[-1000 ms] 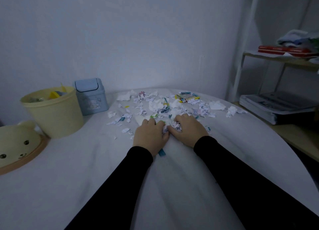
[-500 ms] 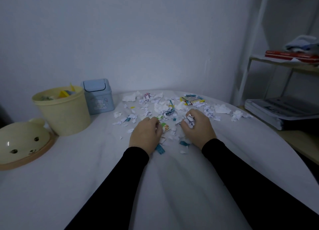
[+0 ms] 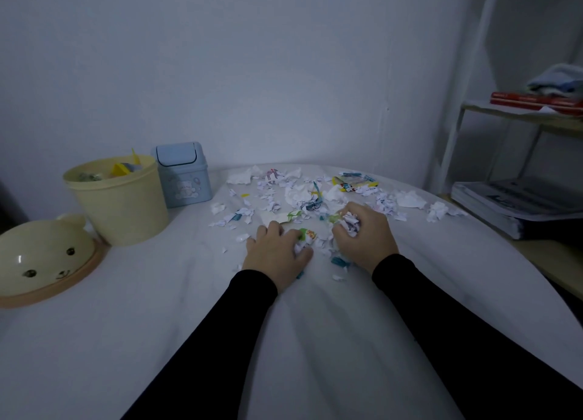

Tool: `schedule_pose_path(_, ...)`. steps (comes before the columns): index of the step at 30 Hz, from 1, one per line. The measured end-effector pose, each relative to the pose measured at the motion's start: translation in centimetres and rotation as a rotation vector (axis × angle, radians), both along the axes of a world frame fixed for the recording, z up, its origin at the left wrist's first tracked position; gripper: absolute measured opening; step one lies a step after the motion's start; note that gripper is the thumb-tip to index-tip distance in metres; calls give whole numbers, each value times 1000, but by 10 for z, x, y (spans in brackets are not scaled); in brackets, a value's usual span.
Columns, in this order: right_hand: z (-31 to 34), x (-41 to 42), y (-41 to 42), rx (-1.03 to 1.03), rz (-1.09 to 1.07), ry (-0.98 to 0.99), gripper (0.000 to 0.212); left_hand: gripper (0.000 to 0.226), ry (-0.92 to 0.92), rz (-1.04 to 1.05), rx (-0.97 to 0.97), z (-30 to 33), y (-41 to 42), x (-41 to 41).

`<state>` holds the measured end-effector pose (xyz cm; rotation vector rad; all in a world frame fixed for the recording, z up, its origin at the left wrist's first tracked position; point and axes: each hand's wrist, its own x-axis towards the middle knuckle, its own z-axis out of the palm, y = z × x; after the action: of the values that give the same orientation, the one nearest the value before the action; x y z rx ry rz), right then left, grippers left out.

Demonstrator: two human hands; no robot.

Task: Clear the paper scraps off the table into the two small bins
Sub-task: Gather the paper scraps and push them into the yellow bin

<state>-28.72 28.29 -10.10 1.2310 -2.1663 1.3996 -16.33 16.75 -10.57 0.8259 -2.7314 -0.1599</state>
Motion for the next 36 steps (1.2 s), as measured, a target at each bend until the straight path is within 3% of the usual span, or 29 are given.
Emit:
schedule_pose_path(4,3,5,2,-60,23,-38,8,39,47,42,-36,-1,1,-4)
schedule_pose_path(8,7,7,2,-92,52,-45,31,38,87,91,-64,2,0,-4)
schedule_pose_path(14,7,7,1,-75,55,-23,21,37,166,87,-16,5,-3,-3)
schedule_pose_path(17,8,9,2,-104,73,-21,20,31,254,83,51,9,-5,-2)
schedule_pose_path(20,8,13,0,-146,82,-40,33,32,373,93,103,10,-4,0)
schedule_pose_path(24,16,24,-4,-172,88,-95,26,37,515,88,150,15,-1,7)
schedule_pose_path(28,23,37,-20,-107,67,-137,45,44,630,92,246,23,-6,26)
schedule_pose_path(32,49,54,-52,-15,-4,-149,45,42,691,112,274,35,-28,56)
schedule_pose_path(36,78,73,-96,82,59,-85,46,41,731,122,252,53,-60,86)
